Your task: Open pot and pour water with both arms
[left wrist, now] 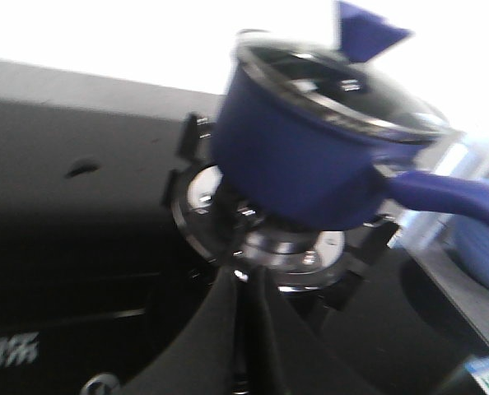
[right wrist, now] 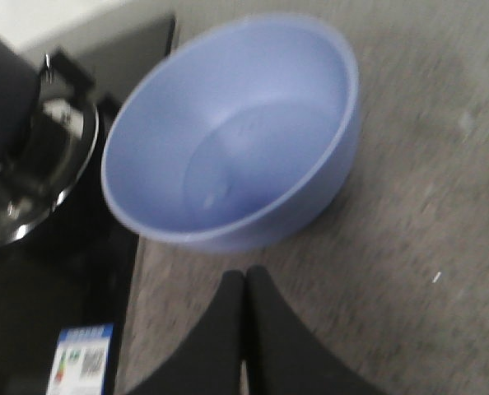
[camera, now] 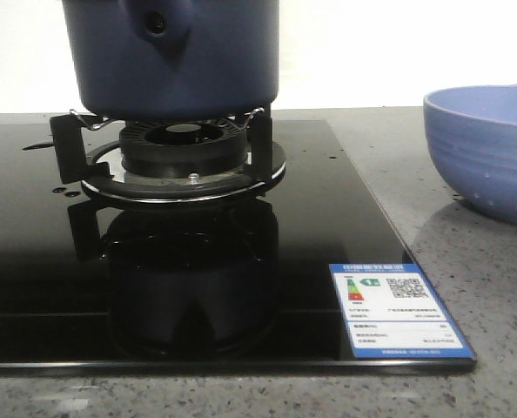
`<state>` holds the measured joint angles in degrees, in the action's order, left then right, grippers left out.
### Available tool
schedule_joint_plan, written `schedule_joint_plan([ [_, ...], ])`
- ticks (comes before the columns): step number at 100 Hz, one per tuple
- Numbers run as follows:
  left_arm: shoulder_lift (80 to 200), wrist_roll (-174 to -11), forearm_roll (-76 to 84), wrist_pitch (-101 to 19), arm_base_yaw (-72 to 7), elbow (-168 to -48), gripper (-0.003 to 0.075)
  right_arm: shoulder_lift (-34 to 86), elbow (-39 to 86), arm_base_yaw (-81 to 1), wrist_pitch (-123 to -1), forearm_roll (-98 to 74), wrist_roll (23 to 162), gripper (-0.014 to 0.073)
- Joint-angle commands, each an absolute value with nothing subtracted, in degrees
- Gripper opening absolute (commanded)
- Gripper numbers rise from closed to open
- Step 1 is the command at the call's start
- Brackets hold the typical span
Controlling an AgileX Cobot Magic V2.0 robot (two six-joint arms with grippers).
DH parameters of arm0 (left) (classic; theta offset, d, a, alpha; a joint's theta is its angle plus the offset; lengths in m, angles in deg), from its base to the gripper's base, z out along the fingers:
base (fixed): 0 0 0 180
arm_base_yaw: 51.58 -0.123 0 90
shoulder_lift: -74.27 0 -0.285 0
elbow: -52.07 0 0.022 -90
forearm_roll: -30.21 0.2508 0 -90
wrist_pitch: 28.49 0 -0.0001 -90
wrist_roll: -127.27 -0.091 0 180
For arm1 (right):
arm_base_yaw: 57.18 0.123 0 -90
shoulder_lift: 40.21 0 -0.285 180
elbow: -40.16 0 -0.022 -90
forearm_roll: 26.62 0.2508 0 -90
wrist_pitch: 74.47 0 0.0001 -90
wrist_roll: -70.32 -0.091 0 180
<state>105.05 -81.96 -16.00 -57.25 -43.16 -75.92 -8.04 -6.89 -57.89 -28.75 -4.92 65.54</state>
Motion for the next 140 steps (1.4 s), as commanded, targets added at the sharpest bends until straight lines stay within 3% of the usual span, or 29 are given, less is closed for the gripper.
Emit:
schedule_joint_plan([
  [1, 108.42, -85.79, -18.10, -57.66, -40.15, -81.16, -0.0017, -1.96, -0.69, -58.20, -23.42, -0.54, 69.11, -0.0064],
  [9, 111.40, -92.30, -22.43, -60.85, -36.81, -84.08, -0.0004, 1.44, 2.31, -58.20, -19.44, 6.44, 75.30, -0.0065],
  [33, 121.08, -125.98, -54.75, -70.87, -30.02, -88.73, -0.0004, 5.81, 3.63, -58.20, -15.76, 33.64, 97.21, -0.0069],
  [49, 126.89, -134.28, -60.85, -75.40, -29.79, -92.12, 0.0013, 5.75, 3.63, -58.20, -17.94, 37.98, 108.63, -0.0069],
  [56, 128.77, -135.23, -60.84, -74.75, -29.79, -93.92, 0.0093, 5.75, 3.63, -58.20, -19.17, 37.86, 110.22, -0.0069],
  [67, 130.86, -135.23, -60.73, -70.93, -29.79, -96.32, 0.0365, 5.75, 3.63, -58.20, -21.69, 37.86, 110.61, -0.0040],
  [73, 131.91, -135.13, -60.73, -67.88, -29.79, -97.22, 0.0510, 5.75, 3.63, -58.20, -23.12, 37.86, 110.61, 0.0022],
  [80, 133.12, -135.13, -60.35, -64.47, -29.79, -98.26, 0.0582, 5.75, 3.63, -58.20, -24.52, 37.86, 110.72, 0.0123],
  [93, 136.20, -135.23, -55.31, -61.66, -29.90, -100.94, 0.0585, 5.75, 3.63, -58.20, -25.31, 37.86, 112.35, 0.0337],
  [100, 138.40, -135.23, -52.99, -60.67, -29.90, -102.32, 0.0585, 5.75, 3.63, -58.20, -25.56, 37.86, 112.60, 0.0398],
  [140, 150.89, -139.88, -53.34, -57.31, -33.31, -109.36, 0.0585, 5.75, 3.63, -58.20, -26.89, 37.86, 112.60, 0.0412],
])
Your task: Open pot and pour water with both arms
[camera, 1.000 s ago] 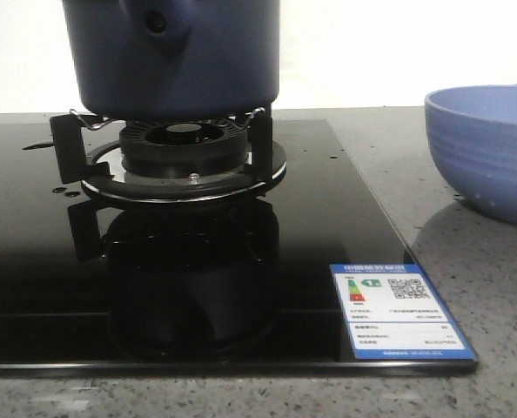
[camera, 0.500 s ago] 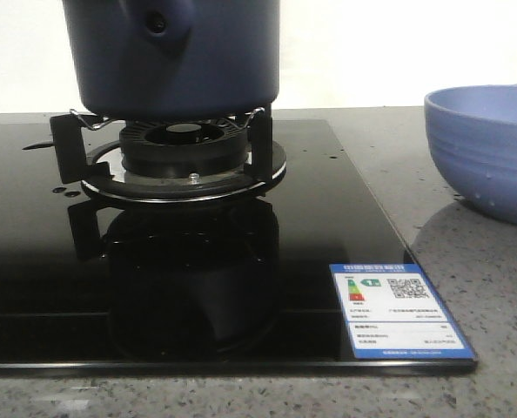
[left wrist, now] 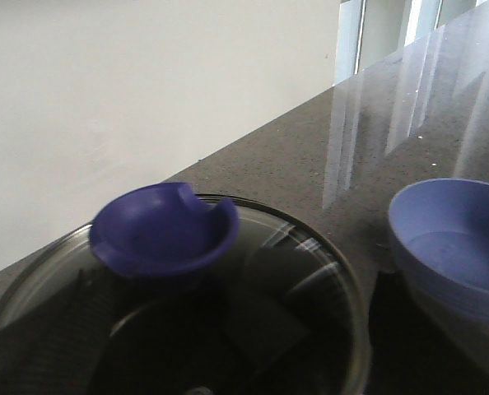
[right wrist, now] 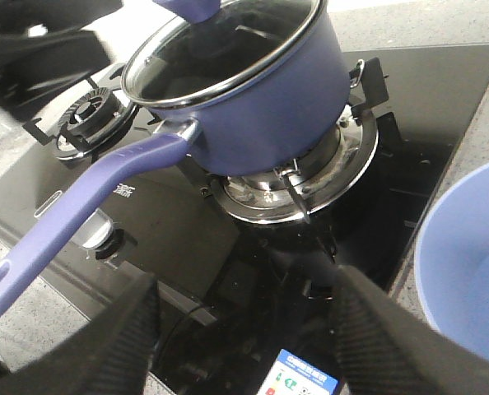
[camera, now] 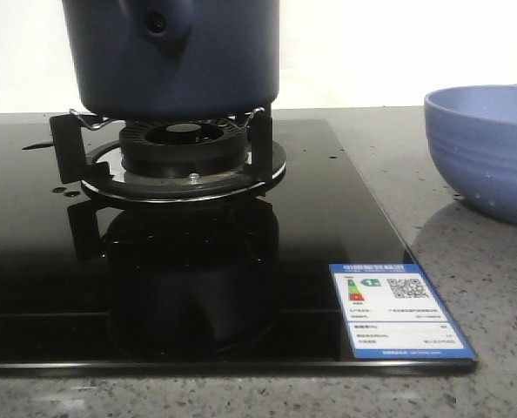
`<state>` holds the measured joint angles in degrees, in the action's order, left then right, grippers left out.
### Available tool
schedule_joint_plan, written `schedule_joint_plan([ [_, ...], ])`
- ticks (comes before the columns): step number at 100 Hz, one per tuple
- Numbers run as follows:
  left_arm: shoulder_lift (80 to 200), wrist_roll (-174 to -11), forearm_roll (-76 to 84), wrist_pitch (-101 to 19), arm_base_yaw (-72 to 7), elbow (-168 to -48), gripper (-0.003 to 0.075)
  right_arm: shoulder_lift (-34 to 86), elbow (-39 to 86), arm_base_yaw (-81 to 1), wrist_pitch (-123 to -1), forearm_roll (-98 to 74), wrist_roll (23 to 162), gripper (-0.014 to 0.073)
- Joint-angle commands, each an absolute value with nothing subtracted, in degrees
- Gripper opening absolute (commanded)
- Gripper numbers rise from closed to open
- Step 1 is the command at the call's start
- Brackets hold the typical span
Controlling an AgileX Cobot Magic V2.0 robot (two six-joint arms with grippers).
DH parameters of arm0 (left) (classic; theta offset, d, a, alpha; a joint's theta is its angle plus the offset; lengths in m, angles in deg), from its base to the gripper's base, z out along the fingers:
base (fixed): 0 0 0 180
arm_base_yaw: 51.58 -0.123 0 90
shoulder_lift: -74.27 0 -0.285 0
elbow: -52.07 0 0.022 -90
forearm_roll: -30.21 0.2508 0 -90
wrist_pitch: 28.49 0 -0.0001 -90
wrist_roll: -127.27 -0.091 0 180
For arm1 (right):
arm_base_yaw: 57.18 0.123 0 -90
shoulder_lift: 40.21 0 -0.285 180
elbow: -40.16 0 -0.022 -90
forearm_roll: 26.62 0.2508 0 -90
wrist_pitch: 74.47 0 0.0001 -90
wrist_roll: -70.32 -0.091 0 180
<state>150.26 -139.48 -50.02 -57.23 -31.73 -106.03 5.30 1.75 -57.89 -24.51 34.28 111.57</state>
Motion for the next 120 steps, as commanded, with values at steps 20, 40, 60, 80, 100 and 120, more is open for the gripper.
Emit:
schedule_joint_plan([
  [20, 155.21, -142.95, -57.13, -61.29, -36.11, -111.76, 0.0585, 5.75, 3.63, -58.20, -27.18, 37.86, 112.72, 0.0412],
  [40, 158.32, -148.37, -57.26, -67.07, -36.11, -112.91, 0.0584, 5.75, 3.63, -58.20, -27.08, 37.86, 112.72, 0.0412],
  [60, 160.90, -150.84, -61.02, -65.99, -36.90, -113.59, 0.0584, 5.75, 3.63, -58.20, -27.20, 37.86, 112.72, 0.0410],
  [80, 163.14, -153.24, -66.65, -68.50, -38.45, -113.59, 0.0584, 5.75, 3.63, -58.20, -27.20, 37.96, 112.72, 0.0410],
  [100, 166.36, -153.33, -68.10, -71.78, -38.45, -116.07, 0.0584, 5.75, 3.63, -58.20, -27.55, 38.08, 112.72, 0.0410],
  [120, 168.29, -153.33, -68.62, -71.68, -38.45, -117.73, 0.0584, 5.75, 3.63, -58.20, -27.67, 38.37, 112.72, 0.0410],
])
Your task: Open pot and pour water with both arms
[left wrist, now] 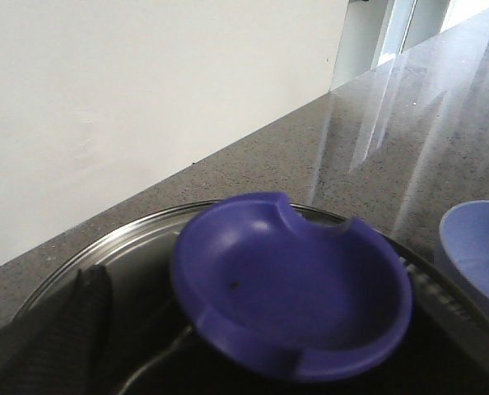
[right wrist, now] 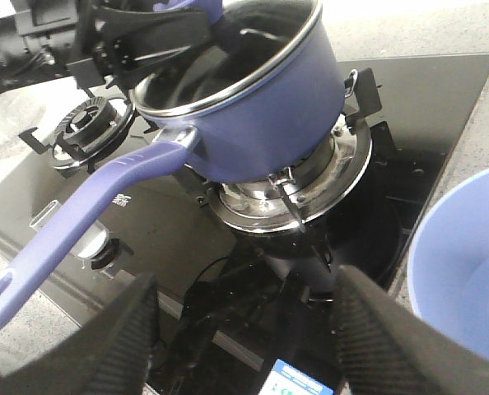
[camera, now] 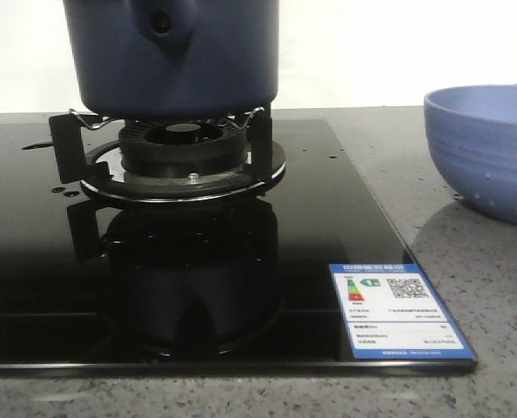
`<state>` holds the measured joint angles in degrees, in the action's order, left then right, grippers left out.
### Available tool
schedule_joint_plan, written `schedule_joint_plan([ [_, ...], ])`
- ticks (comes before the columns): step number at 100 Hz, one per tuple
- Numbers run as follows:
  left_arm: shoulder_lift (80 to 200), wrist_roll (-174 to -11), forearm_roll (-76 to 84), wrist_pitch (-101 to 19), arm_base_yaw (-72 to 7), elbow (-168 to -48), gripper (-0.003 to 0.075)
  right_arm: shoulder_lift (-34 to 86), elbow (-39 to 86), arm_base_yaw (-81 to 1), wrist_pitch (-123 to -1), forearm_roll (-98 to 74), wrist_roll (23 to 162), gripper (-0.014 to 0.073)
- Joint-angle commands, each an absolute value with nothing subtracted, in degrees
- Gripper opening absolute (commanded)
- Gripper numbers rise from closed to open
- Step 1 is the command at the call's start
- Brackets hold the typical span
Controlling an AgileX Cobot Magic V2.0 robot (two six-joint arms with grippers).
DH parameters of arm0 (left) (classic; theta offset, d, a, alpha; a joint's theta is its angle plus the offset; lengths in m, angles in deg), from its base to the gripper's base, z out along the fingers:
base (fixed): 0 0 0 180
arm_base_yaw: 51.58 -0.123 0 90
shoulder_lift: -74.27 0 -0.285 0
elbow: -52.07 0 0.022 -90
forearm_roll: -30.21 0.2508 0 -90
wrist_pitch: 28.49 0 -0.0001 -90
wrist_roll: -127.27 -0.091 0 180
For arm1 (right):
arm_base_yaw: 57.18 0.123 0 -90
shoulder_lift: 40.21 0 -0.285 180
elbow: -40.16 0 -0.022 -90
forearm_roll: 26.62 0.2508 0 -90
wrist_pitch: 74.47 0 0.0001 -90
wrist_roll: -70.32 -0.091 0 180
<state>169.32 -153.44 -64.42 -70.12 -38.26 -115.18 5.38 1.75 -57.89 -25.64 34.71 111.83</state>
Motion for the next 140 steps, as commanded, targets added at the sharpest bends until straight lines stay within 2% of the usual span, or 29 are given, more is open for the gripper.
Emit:
schedule_joint_plan([
  [1, 168.44, -153.33, -68.72, -71.83, -38.45, -117.78, 0.0584, 5.75, 3.63, -58.20, -27.67, 38.37, 112.72, 0.0410],
  [11, 169.75, -153.33, -69.44, -72.90, -38.21, -117.95, 0.0572, 5.75, 3.63, -58.20, -27.67, 38.37, 112.72, 0.0410],
  [18, 170.02, -153.33, -69.55, -73.40, -38.21, -117.95, 0.0525, 5.75, 3.63, -58.20, -27.67, 38.37, 112.72, 0.0410],
  [37, 170.02, -153.33, -70.47, -74.34, -38.32, -118.04, 0.0265, 5.75, 3.63, -58.20, -28.03, 38.37, 112.72, 0.0410],
  [47, 170.02, -153.33, -71.50, -75.03, -38.32, -118.04, 0.0184, 5.75, 3.63, -58.20, -28.41, 38.37, 112.72, 0.0410],
  [62, 169.55, -153.33, -71.91, -76.71, -38.32, -118.55, 0.0183, 5.75, 3.63, -58.20, -28.67, 38.37, 112.72, 0.0410],
  [78, 167.42, -153.33, -72.20, -77.31, -39.71, -119.21, 0.0229, 5.75, 3.63, -58.20, -28.79, 38.37, 112.72, 0.0410],
  [106, 159.53, -149.61, -71.01, -79.06, -48.16, -119.21, 0.0232, 5.75, 3.63, -58.20, -31.19, 38.37, 112.72, 0.0410],
  [123, 153.16, -145.78, -66.91, -79.09, -52.06, -117.73, 0.0232, 5.85, 3.63, -58.20, -36.76, 38.37, 112.72, 0.0410],
  [140, 146.34, -145.19, -63.37, -74.61, -52.64, -113.55, 0.0232, 6.38, 3.69, -58.20, -44.95, 36.99, 112.72, 0.0410],
])
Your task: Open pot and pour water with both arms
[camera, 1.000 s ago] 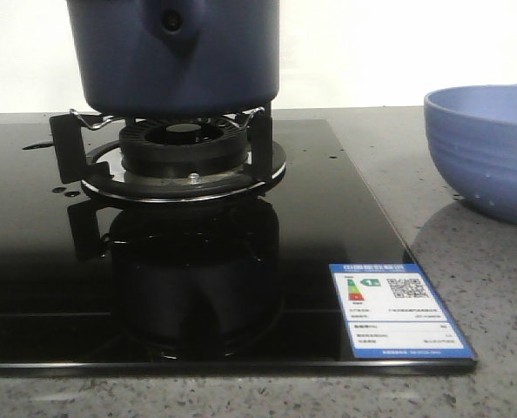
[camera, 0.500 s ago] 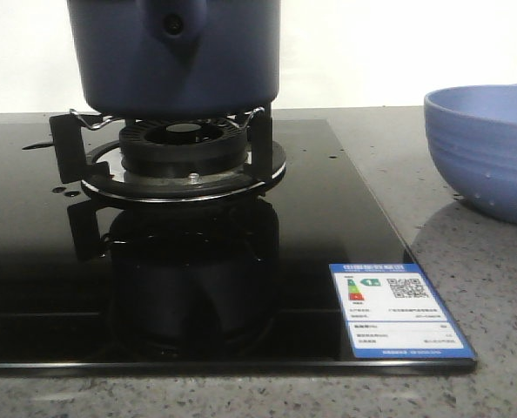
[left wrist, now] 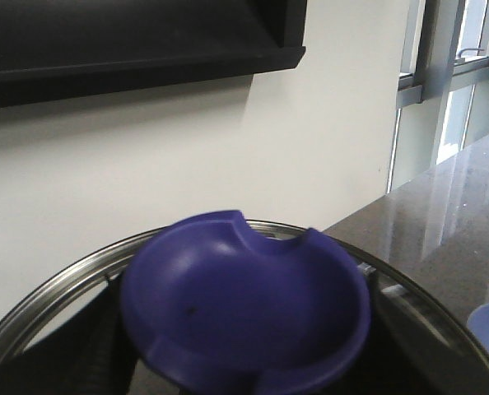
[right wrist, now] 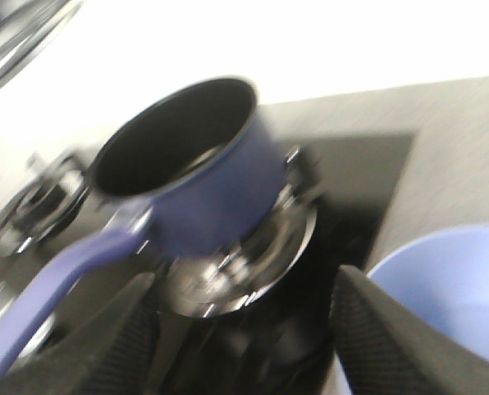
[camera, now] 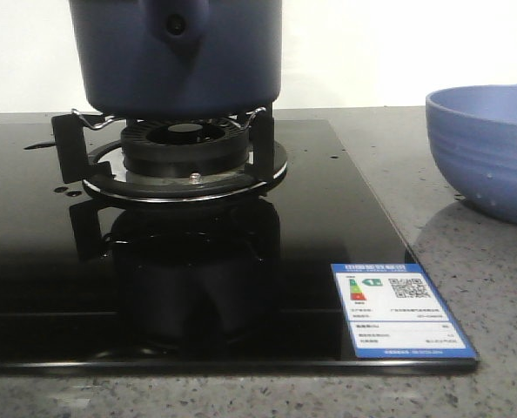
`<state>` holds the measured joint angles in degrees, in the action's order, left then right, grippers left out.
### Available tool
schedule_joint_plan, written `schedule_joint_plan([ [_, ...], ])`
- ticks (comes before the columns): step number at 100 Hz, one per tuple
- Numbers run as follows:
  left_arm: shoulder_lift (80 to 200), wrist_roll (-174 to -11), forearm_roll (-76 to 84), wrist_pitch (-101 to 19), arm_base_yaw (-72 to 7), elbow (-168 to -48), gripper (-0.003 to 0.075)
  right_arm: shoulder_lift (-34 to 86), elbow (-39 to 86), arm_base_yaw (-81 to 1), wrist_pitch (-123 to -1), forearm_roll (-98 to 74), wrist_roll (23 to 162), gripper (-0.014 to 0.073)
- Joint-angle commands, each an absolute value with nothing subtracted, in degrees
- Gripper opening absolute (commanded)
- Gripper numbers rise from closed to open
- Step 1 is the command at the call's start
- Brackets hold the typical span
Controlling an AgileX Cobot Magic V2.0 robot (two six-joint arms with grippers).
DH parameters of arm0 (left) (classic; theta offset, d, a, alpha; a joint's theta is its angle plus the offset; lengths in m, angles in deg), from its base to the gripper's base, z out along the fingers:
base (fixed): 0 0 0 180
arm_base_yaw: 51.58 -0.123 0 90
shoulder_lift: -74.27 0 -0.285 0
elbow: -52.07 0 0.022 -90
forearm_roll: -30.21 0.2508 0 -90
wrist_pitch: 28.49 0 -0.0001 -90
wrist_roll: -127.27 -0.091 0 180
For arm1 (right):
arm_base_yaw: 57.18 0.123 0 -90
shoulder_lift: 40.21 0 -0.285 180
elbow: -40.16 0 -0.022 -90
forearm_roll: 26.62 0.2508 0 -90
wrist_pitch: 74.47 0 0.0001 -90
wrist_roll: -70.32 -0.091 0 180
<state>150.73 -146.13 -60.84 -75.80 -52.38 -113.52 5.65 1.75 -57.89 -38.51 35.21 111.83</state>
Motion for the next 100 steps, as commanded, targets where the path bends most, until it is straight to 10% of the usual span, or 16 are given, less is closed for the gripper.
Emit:
schedule_joint_plan([
  [1, 146.08, -145.19, -63.08, -74.03, -52.64, -113.13, 0.0232, 6.55, 3.79, -58.20, -45.24, 36.64, 112.72, 0.0410],
  [46, 131.68, -142.64, -60.20, -60.25, -50.95, -100.36, 0.0232, 22.70, 23.83, -66.60, -16.90, -5.22, 76.02, 0.0408],
  [100, 127.52, -142.64, -60.31, -55.74, -46.64, -100.33, 0.0232, 38.76, 25.66, -68.16, -16.00, -7.16, 73.07, 0.0358],
])
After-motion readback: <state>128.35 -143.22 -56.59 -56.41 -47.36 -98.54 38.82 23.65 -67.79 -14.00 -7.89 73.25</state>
